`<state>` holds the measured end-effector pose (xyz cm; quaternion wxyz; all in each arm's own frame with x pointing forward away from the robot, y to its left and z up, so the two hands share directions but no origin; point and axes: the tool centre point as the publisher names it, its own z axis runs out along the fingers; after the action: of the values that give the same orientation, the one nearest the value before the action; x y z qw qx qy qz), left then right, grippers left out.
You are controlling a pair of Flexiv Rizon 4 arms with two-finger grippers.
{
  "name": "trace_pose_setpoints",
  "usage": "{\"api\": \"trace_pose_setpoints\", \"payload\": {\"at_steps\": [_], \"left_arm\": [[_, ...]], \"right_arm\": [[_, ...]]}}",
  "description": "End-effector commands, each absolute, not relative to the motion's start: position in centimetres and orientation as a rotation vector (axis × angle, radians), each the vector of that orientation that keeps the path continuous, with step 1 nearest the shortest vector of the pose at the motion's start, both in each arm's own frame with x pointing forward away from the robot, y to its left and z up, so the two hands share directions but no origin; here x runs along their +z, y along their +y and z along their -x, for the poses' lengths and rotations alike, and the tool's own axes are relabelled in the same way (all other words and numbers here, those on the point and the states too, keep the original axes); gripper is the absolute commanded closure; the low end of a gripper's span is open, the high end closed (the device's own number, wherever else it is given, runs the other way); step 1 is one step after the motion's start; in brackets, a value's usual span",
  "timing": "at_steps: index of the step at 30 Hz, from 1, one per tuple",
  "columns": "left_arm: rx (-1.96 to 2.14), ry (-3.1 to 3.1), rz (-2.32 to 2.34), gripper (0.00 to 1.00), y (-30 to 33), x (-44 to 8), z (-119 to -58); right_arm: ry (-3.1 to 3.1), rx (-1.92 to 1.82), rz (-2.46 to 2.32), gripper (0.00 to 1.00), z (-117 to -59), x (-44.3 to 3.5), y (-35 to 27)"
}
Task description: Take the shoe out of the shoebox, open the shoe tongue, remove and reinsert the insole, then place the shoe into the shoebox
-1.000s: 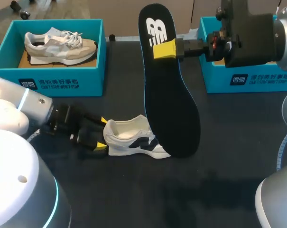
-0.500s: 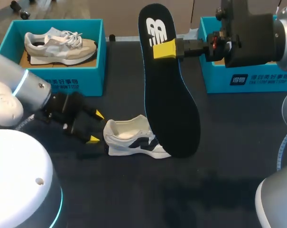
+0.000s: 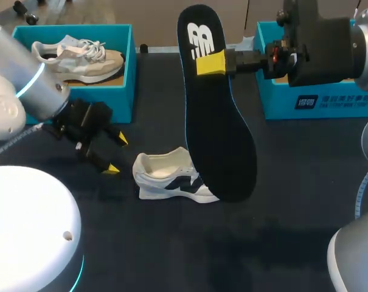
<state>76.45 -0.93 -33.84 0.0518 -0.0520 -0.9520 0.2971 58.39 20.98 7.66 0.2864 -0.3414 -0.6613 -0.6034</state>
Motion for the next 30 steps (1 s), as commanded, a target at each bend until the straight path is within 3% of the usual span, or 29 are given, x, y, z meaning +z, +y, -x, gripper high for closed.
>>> {"api": "trace_pose_setpoints", "payload": {"at_steps": [1, 14, 30], "left_arm": [[0.734, -2.933, 0.175, 0.00, -1.2, -32.5, -76.5], [0.776, -2.909, 0.208, 0.00, -1.3, -32.1, -76.4], [0.328, -3.020, 0.257, 0.00, -2.7, -31.0, -76.3]], "right_arm": [[-1.631, -1.810, 1.006, 1.00, -57.4, 7.7, 21.4], [-1.631, -1.810, 1.006, 1.00, -57.4, 7.7, 21.4], [-1.631, -1.810, 1.006, 1.00, -57.4, 7.7, 21.4]]}}
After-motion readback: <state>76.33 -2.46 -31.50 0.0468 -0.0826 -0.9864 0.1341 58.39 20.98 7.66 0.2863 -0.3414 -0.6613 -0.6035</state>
